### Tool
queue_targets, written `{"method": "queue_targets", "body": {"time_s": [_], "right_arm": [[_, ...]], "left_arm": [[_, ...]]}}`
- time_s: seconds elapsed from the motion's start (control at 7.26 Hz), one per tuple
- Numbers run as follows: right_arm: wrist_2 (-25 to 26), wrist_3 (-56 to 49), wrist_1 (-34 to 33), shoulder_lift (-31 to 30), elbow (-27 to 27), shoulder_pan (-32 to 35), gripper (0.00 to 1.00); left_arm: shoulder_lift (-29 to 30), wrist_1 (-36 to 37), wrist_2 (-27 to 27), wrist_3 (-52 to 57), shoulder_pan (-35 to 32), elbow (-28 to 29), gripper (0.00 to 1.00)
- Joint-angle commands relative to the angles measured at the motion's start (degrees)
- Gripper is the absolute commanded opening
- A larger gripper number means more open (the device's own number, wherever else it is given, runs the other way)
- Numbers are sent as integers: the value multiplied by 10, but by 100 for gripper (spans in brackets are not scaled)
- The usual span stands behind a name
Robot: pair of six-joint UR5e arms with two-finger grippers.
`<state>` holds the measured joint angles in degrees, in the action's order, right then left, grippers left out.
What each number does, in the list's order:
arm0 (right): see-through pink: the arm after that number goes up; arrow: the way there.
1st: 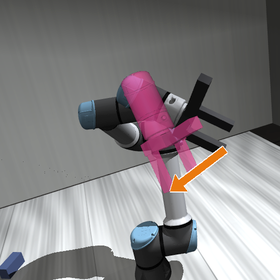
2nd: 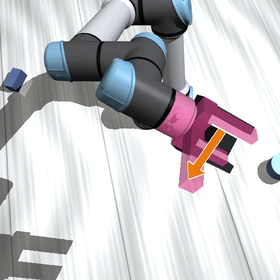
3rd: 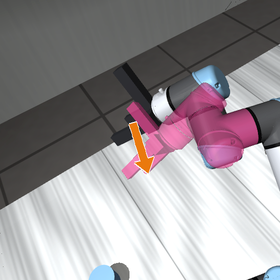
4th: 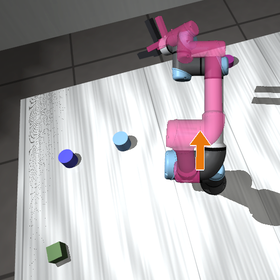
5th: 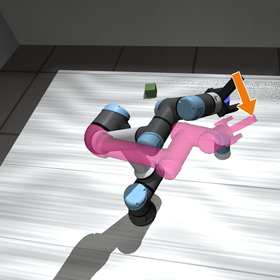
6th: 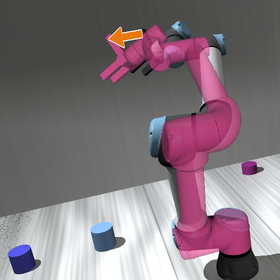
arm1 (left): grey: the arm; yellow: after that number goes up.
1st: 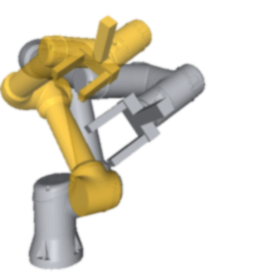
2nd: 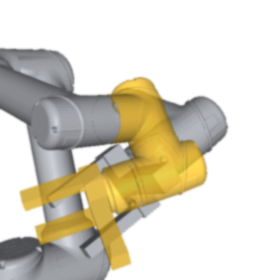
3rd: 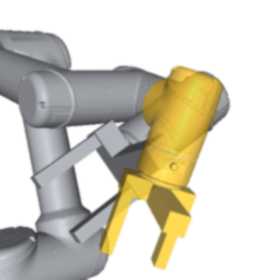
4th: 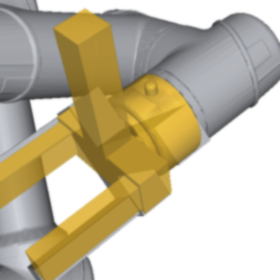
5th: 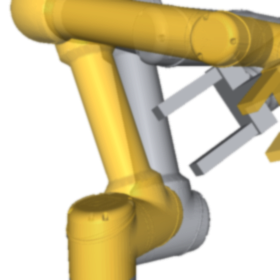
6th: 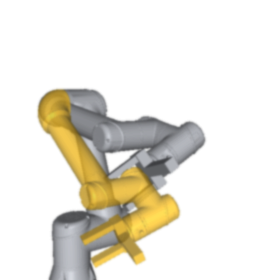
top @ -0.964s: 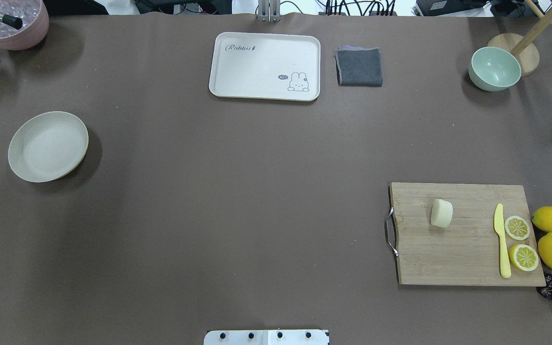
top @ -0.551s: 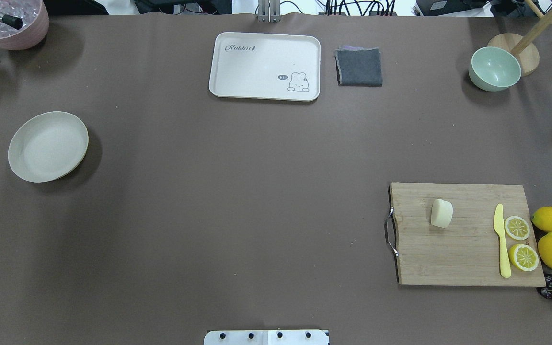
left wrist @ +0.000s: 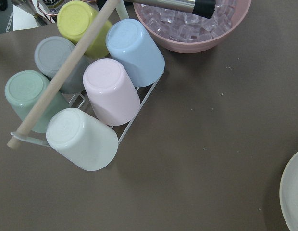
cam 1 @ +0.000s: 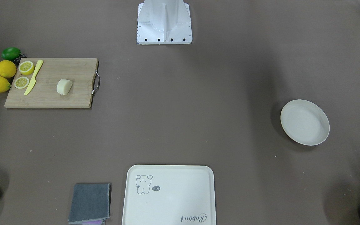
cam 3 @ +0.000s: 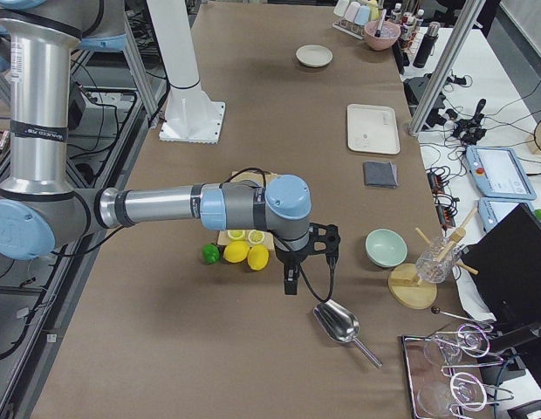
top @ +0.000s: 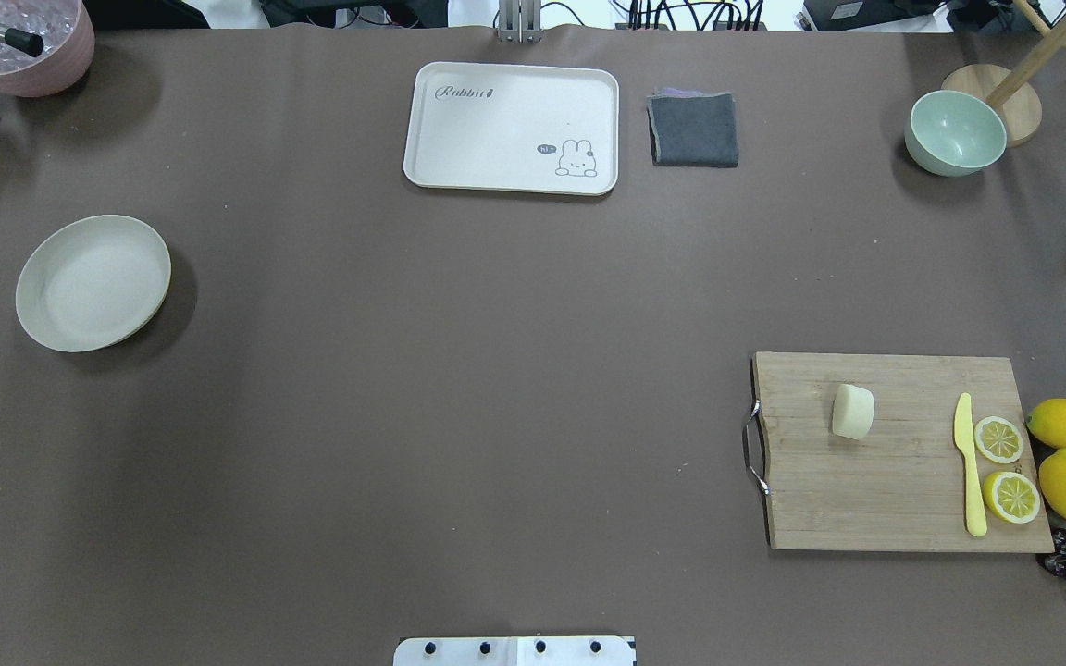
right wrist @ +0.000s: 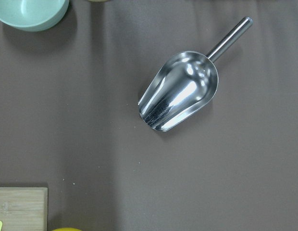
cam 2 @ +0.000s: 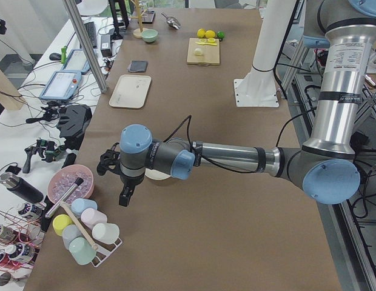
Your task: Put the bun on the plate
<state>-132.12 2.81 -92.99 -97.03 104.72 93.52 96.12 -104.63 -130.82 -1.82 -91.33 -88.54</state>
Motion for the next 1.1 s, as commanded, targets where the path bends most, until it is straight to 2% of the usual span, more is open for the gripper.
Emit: {"method": "queue_targets", "body": {"time_s": [0.0, 0.55, 0.69, 0.96], "right_arm": [[-2, 0, 0, 0, 0, 0, 100], [-2, 0, 1, -1, -2, 0, 100], [-15, 0, 1, 0, -3, 0, 100], [-18, 1, 1, 2, -1, -1, 100]], "left_arm": [[1, 0, -1, 1, 0, -6, 98], [-13, -3, -2, 1, 1, -28, 98], [-14, -9, -3, -12, 4, -29, 98], [-38, -156, 2, -171, 75, -19, 98]]}}
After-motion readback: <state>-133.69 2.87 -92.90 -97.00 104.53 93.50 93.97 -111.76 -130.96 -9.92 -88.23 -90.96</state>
